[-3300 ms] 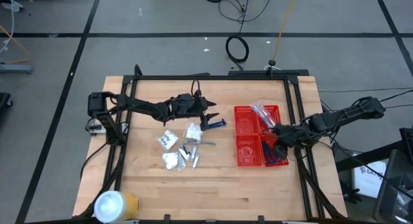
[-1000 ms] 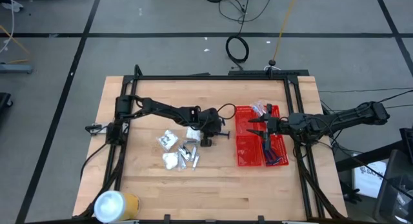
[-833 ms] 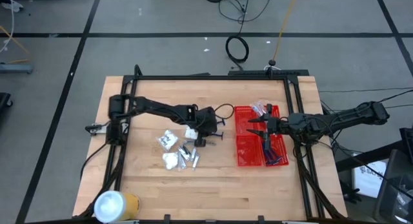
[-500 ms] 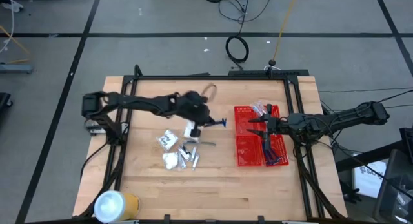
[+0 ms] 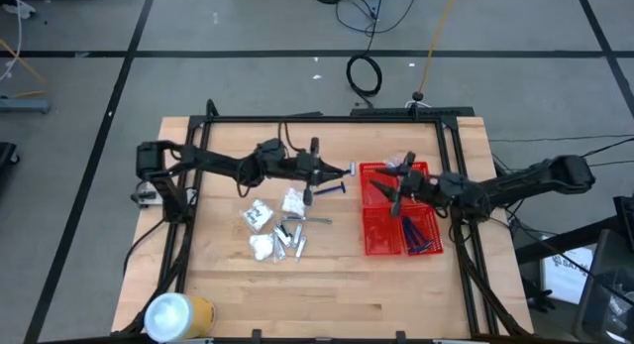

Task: Pick & Place Travel size toiletries
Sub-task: Put the razor into the bottom right red bin

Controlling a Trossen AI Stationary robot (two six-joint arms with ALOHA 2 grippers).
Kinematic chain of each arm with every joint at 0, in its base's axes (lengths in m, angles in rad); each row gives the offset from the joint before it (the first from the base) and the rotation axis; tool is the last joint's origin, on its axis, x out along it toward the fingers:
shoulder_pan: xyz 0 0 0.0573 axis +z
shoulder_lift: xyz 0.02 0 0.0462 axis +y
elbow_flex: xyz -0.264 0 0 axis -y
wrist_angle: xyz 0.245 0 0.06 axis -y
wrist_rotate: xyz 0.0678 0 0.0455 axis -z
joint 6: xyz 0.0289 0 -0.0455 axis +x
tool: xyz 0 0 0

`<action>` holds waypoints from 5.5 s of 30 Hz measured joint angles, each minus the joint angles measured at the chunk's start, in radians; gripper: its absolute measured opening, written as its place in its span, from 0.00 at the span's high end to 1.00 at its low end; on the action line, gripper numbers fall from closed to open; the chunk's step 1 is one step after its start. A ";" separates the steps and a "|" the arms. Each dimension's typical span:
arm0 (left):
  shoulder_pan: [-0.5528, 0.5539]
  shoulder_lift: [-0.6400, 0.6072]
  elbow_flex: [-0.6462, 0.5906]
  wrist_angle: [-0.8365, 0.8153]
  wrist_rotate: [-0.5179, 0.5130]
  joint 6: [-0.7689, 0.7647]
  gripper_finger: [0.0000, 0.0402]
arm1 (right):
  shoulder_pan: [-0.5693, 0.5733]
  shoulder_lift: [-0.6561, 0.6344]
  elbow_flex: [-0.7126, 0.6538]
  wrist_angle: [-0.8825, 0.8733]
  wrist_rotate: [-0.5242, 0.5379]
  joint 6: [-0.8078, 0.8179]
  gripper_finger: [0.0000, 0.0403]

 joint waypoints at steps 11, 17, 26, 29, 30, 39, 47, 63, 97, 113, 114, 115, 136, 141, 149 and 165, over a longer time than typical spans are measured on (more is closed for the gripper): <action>-0.023 0.134 0.146 -0.021 0.052 -0.005 0.97 | -0.063 0.222 0.031 0.255 -0.183 0.028 0.61; -0.026 0.141 0.158 -0.034 0.053 -0.001 0.98 | -0.064 0.253 0.058 0.260 -0.229 0.024 0.61; -0.028 0.141 0.158 -0.068 0.053 0.008 0.98 | -0.064 0.265 0.078 0.245 -0.228 -0.001 0.73; -0.027 0.141 0.158 -0.067 0.052 0.008 0.98 | -0.064 0.265 0.078 0.244 -0.229 -0.006 0.84; -0.027 0.141 0.158 -0.067 0.052 0.008 0.97 | -0.064 0.265 0.078 0.244 -0.229 -0.012 0.89; -0.029 0.137 0.159 -0.081 -0.023 -0.073 0.92 | -0.063 0.246 0.078 0.220 -0.173 -0.046 0.94; -0.054 0.052 0.158 -0.413 -0.285 -0.018 0.74 | -0.062 0.057 0.203 -0.308 -0.162 -0.027 0.94; -0.034 0.108 0.157 -0.744 -0.486 0.028 0.47 | 0.161 -0.086 0.541 -1.634 -0.278 0.647 0.94; -0.018 0.132 0.158 -0.714 -0.479 -0.012 0.47 | 0.328 -0.084 0.395 -1.828 -0.382 1.125 0.70; -0.018 0.132 0.158 -0.714 -0.479 -0.012 0.47 | 0.310 -0.076 0.395 -1.979 -0.436 1.256 0.47; -0.018 0.132 0.158 -0.714 -0.480 -0.012 0.47 | 0.308 -0.078 0.395 -1.973 -0.437 1.253 0.47; -0.018 0.132 0.158 -0.715 -0.480 -0.012 0.47 | 0.308 -0.081 0.395 -1.962 -0.439 1.243 0.47; -0.057 0.180 0.159 -0.889 -0.378 -0.057 0.47 | 0.308 -0.090 0.394 -1.331 -0.033 0.470 0.49; -0.042 0.196 0.158 -0.913 -0.384 -0.084 0.47 | 0.293 -0.091 0.394 -1.174 0.039 0.281 0.49; -0.004 0.235 0.163 -0.920 -0.341 -0.094 0.49 | 0.268 -0.091 0.342 -0.946 0.039 0.100 0.50; 0.012 0.177 0.154 -1.017 -0.407 0.013 0.95 | 0.190 -0.098 0.239 -0.782 0.127 0.042 0.50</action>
